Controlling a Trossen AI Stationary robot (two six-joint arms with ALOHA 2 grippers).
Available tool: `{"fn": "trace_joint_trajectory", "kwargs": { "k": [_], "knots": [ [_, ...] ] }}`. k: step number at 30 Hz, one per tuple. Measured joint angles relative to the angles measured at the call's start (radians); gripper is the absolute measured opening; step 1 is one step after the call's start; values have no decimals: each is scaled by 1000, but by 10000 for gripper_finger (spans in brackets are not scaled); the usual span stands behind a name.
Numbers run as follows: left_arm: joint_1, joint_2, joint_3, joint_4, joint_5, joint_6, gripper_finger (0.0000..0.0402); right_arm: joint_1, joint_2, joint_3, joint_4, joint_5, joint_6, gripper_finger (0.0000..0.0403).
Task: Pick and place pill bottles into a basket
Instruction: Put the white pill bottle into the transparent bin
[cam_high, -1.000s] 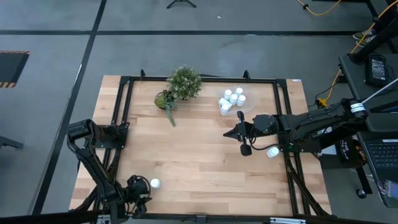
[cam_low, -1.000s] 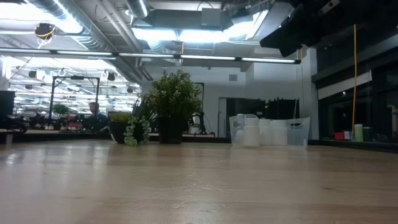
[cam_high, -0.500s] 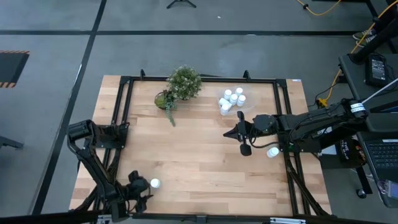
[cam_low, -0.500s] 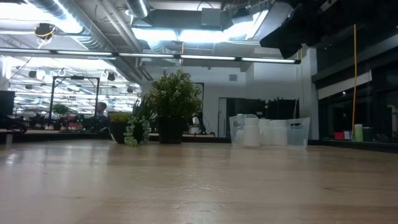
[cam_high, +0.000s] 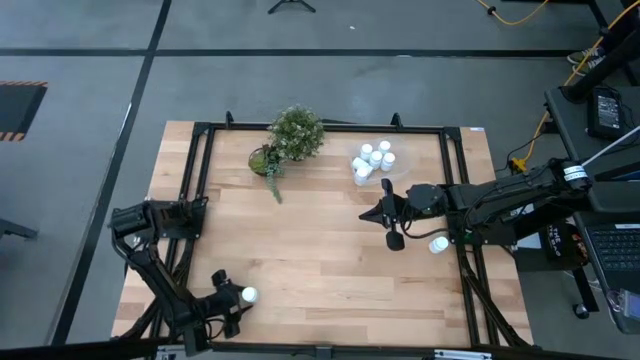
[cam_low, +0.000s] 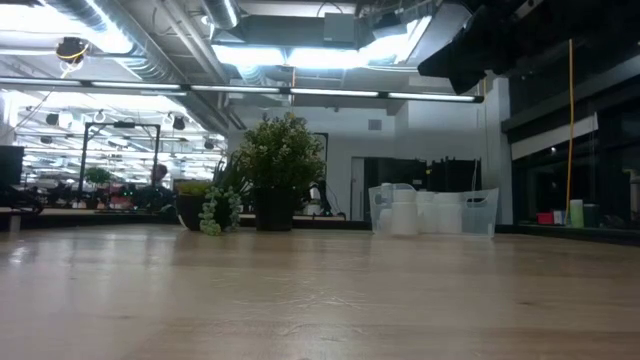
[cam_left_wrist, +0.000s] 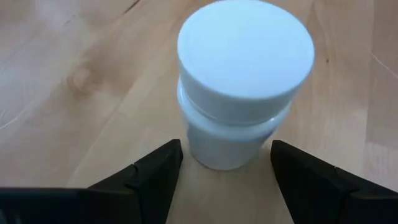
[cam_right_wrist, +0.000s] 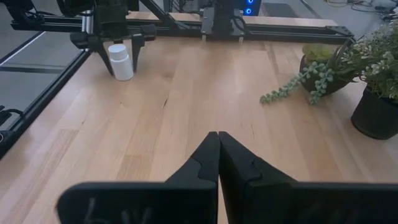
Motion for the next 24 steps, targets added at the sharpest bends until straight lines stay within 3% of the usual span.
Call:
{"fn": "trace_joint_trajectory", "kwargs": {
  "k": [11, 24],
  "knots": [
    [35, 5, -1, -1, -30, 32, 241, 0, 0, 0, 0, 0, -1, 5],
    [45, 5, -2, -6, 3, 47, 175, 0, 0, 0, -7, 0, -5, 5]
  ]
}}
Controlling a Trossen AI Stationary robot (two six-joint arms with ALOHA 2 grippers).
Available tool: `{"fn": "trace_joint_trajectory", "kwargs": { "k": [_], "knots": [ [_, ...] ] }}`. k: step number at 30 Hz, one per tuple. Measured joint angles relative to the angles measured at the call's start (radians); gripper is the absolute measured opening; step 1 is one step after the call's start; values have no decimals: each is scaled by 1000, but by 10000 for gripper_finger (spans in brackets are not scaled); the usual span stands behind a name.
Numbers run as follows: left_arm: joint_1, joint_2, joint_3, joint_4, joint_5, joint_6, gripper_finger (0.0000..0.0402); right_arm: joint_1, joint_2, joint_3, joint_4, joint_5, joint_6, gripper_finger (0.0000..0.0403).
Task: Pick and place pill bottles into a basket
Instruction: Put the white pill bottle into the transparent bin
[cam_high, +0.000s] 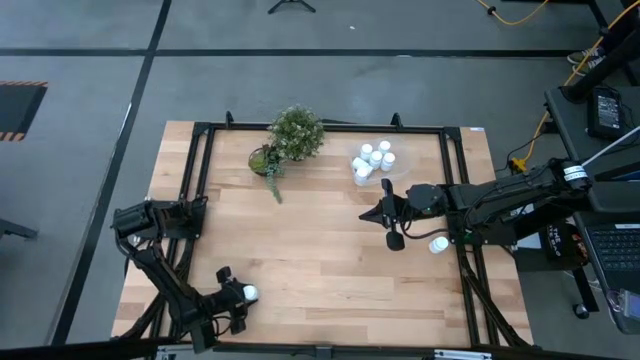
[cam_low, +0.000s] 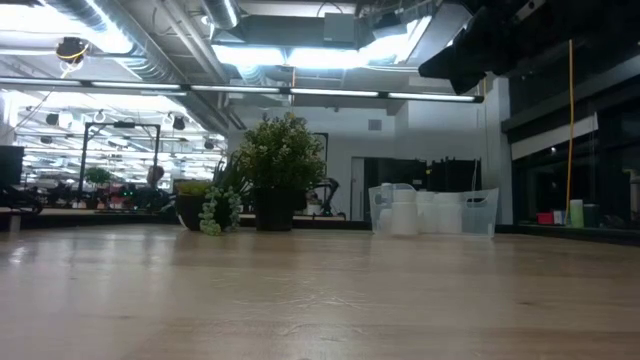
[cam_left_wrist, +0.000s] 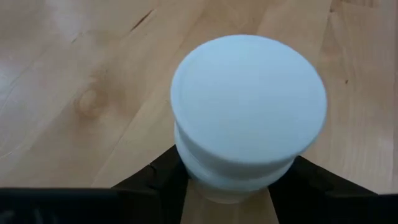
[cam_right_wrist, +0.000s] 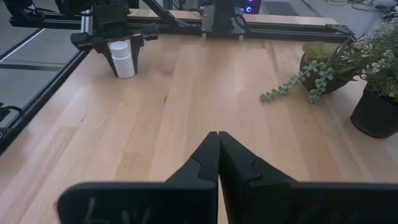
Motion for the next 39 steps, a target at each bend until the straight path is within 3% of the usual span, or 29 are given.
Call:
{"fn": "trace_joint_trajectory", "kwargs": {
  "k": [5, 11, 30, 34, 39],
  "knots": [
    [8, -25, -1, 1, -13, -23, 170, 0, 0, 0, 0, 0, -23, 5],
    [93, -121, -4, -14, 146, 52, 170, 0, 0, 0, 0, 0, -23, 5],
    [457, -501, -4, 8, 119, 874, 169, 0, 0, 0, 0, 1, -138, 5],
    [562, -565, -41, 89, 190, 1037, 169, -7, 0, 0, 0, 2, -206, 5],
    [734, -607, -85, 258, 365, 1283, 169, -38, 0, 0, 0, 2, -238, 5]
  ]
}}
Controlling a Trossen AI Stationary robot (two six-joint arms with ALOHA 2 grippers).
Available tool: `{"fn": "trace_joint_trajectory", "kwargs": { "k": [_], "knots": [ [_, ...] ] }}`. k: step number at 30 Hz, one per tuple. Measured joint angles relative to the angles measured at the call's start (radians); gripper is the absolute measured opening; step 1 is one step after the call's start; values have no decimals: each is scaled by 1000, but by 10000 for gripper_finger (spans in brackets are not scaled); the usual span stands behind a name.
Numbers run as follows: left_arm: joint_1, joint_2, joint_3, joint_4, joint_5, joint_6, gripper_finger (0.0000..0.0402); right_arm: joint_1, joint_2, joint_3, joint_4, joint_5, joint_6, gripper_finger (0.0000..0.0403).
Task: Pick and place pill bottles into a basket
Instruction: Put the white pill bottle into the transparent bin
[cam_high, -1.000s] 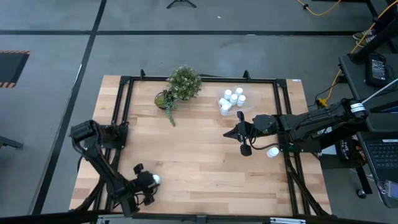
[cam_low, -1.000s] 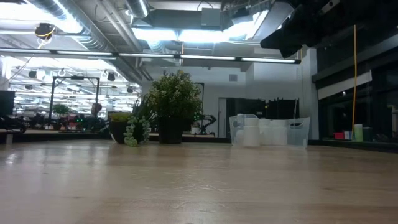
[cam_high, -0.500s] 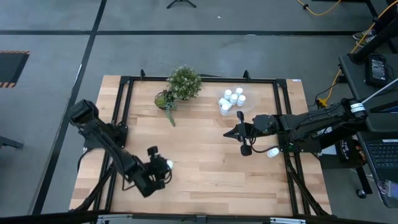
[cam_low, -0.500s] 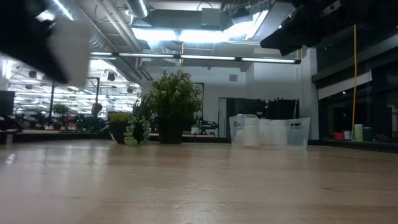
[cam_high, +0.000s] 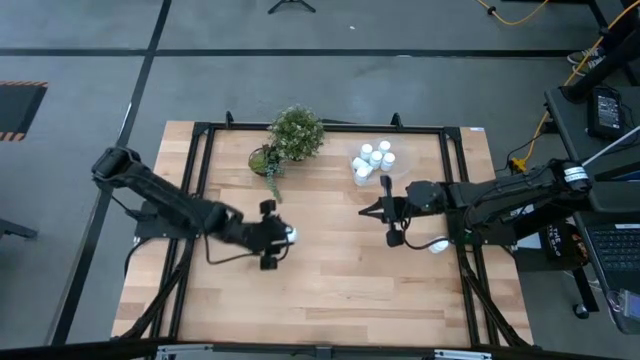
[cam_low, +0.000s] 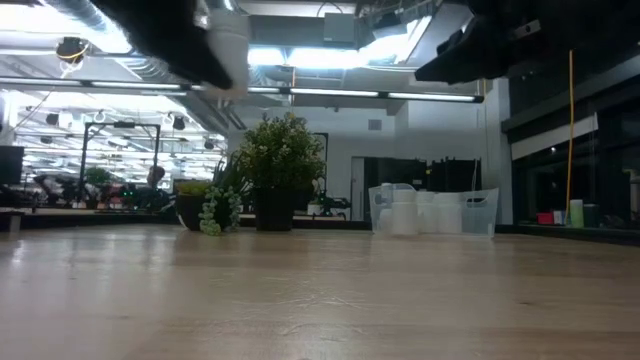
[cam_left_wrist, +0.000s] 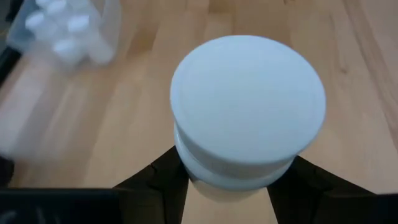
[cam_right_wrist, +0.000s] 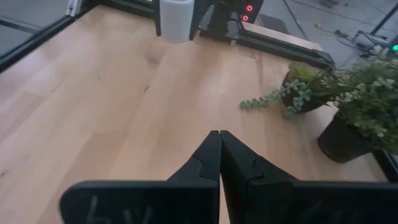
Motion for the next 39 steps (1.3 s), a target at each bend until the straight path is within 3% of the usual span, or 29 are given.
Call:
{"fn": "trace_joint_trajectory", "kwargs": {
  "k": [7, 14, 22, 34, 39],
  "knots": [
    [215, -12, -14, 115, 203, 257, 165, -37, 0, 0, 0, 0, -10, 5],
    [347, 5, -14, 212, 320, 359, 165, -48, 0, 0, 0, 0, -22, 5],
    [407, 5, -14, 223, 325, 349, 165, -48, 0, 0, 47, 0, 6, 23],
    [487, 5, -13, 218, 474, 374, 165, -51, 6, 33, 101, 0, 37, 35],
    [508, 22, 22, 195, 483, 414, 165, -86, 30, 86, 55, 0, 34, 55]
  ]
}}
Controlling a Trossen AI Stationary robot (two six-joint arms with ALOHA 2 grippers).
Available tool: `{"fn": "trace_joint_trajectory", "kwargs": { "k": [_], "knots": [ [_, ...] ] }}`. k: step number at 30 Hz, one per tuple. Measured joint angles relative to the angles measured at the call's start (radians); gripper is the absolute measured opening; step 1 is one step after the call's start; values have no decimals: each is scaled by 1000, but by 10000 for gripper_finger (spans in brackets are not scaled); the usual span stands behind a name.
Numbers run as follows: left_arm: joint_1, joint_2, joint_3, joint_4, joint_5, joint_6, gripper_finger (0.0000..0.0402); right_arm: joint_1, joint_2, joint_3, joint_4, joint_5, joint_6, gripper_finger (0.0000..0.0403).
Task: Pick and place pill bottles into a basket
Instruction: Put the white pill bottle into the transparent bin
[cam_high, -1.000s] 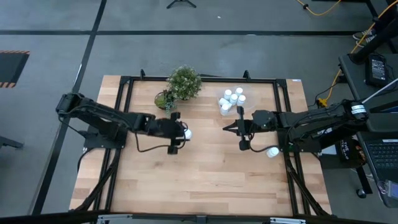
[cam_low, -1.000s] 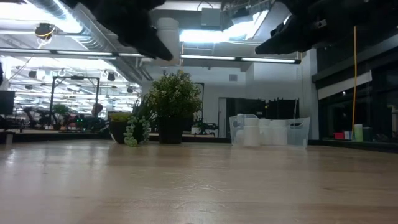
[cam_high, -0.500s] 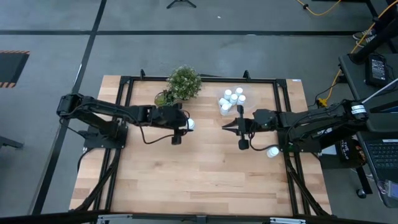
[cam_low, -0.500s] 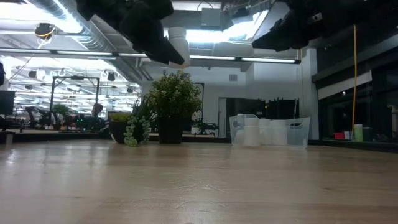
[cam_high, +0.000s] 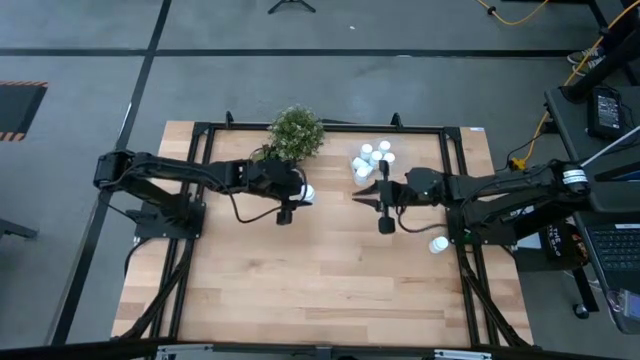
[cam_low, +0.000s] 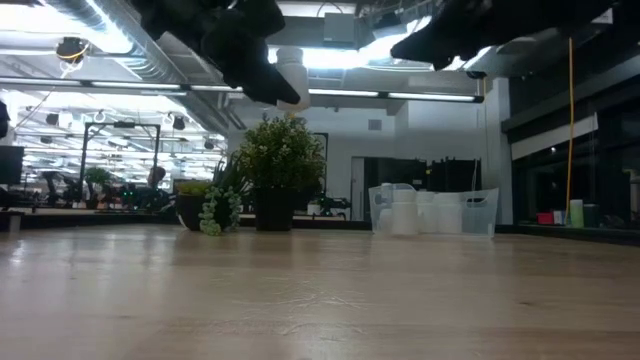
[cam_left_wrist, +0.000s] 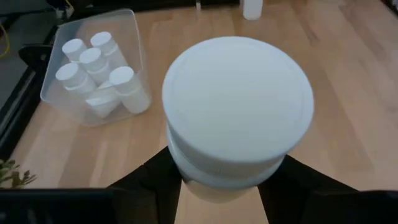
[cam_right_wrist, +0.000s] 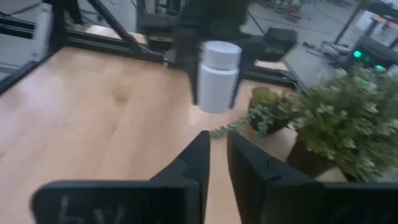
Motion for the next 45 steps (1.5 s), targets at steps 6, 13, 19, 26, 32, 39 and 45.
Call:
{"fn": "trace_joint_trajectory", "kwargs": {
  "k": [6, 13, 19, 26, 32, 39, 45],
  "knots": [
    [24, 81, 109, -121, 45, 86, 165, -60, 75, 47, -4, 0, -4, 120],
    [49, 205, 212, -193, 45, 151, 165, -79, 206, 145, -16, 0, -5, 191],
    [48, 231, 250, -195, 43, 201, 165, -79, 293, 300, -189, 0, 4, 239],
    [48, 231, 255, -180, 43, 210, 165, -79, 379, 424, -288, -2, -4, 266],
    [48, 231, 255, -173, 43, 220, 165, -78, 388, 428, -277, -3, 2, 271],
    [48, 231, 255, -137, 44, 248, 165, -67, 407, 428, -258, -3, -4, 271],
    [48, 231, 255, -135, 44, 263, 165, -66, 420, 428, -235, -3, -29, 271]
  ]
}}
